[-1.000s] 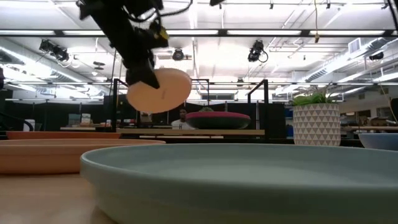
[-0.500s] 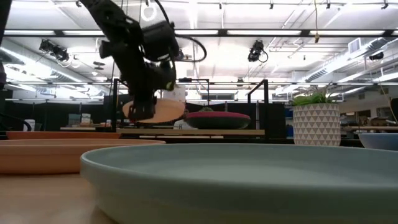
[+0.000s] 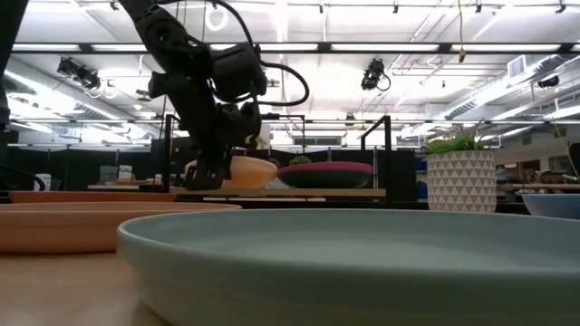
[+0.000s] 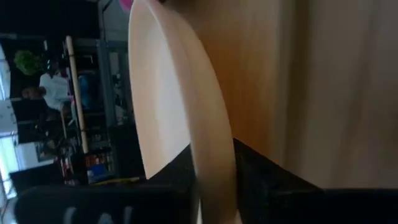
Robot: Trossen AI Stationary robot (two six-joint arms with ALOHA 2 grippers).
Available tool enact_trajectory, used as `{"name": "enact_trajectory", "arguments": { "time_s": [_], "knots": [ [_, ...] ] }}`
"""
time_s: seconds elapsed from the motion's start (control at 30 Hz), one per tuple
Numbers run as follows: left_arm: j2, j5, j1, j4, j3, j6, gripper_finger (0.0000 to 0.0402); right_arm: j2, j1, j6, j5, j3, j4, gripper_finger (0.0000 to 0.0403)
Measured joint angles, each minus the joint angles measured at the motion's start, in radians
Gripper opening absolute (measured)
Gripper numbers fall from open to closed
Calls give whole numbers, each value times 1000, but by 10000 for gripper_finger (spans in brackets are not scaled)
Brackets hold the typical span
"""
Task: Place and stack plates onto a shelf
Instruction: Put the light orange plate on the shelf, then stack the orange plate on top of the pink plate on the shelf
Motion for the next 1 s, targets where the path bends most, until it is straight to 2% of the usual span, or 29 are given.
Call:
{"name": "enact_trajectory", "arguments": {
  "time_s": [0.33,0.43,0.6,0.7,0.8,0.9,1.0],
  "knots": [
    [-25,3,-8,-6,-1,-52,211,3,0,-4,-29,0,28,147],
    [-58,34,-10,-10,0,-85,227,3,0,-4,-53,-19,35,147],
    [-123,92,-4,-20,0,-119,230,4,0,-4,-54,-64,74,147],
    [-177,183,-33,-51,-1,-169,231,4,10,6,-53,-76,67,147],
    [-238,366,-84,-93,0,-258,231,4,30,29,-56,-88,75,147],
    [-283,549,-134,-171,0,-438,231,4,52,33,-66,-132,116,147],
    [-299,624,-182,-263,0,-668,231,4,70,42,-65,-195,179,147]
  ]
}}
